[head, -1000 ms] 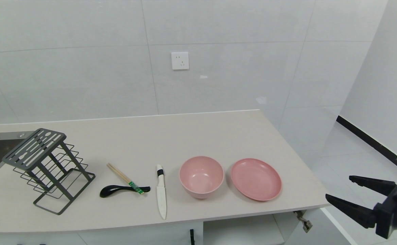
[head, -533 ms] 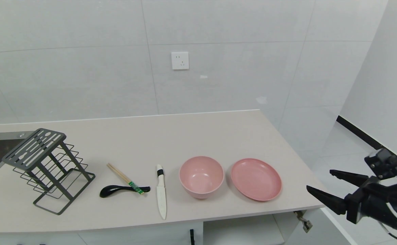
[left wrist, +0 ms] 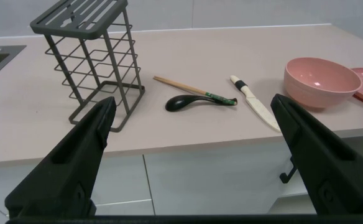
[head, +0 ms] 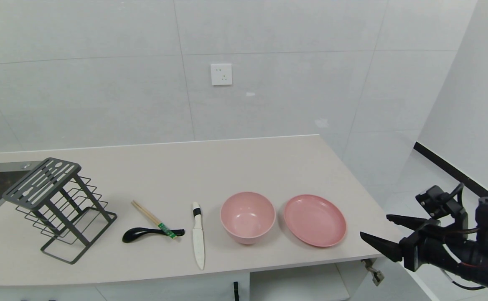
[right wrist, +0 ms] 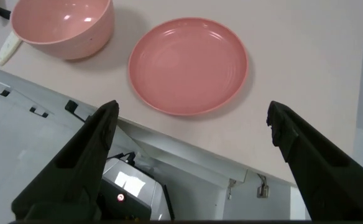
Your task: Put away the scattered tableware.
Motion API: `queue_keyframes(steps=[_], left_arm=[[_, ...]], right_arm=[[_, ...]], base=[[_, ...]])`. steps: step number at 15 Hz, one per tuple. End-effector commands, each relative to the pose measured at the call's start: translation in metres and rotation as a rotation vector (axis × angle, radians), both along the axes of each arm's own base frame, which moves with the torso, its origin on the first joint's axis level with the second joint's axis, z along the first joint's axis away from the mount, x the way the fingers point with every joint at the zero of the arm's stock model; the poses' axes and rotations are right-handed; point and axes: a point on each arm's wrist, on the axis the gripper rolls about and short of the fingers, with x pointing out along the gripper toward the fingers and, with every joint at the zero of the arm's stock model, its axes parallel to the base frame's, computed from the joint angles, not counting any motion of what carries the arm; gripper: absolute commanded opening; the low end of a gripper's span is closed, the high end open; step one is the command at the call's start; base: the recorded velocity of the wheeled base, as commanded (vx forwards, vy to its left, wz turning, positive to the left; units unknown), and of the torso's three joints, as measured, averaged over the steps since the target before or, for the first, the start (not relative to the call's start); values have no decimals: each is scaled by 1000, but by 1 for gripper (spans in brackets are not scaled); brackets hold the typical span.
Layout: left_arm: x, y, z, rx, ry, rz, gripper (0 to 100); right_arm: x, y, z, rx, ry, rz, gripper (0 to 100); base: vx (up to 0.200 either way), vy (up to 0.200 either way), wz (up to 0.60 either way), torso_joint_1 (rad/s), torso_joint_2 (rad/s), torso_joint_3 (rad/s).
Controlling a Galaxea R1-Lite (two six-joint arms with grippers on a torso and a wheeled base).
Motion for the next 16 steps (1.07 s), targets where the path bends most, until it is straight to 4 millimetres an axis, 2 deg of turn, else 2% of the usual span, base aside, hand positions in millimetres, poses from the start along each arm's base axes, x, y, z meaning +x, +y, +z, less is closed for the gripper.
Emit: queue_keyframes(steps=[1, 3, 10, 14, 15, 16], left_arm=[[0, 0, 0, 0, 2, 0, 100], [0, 0, 0, 0, 2, 0, 100], [0, 0, 0, 0, 2, 0, 100], [0, 0, 0, 0, 2, 0, 100], [0, 0, 0, 0, 2, 0, 100], [0, 0, 0, 0, 2, 0, 100]], right_arm=[[10, 2, -2, 0, -3, 4, 100], [20, 2, -6, 1, 8, 0, 100], [22, 3, -9, -2, 16, 2, 100], [33, 2, -20, -1, 40, -5, 100], [46, 4, -31, -1, 57, -7, 100], [46, 4, -31, -1, 57, -7, 100]], base=[[0, 0, 0, 0, 0, 0], [0, 0, 0, 0, 0, 0], [0, 0, 0, 0, 0, 0], [0, 0, 0, 0, 0, 0], [0, 0, 0, 0, 0, 0], [0, 0, 0, 0, 0, 0]])
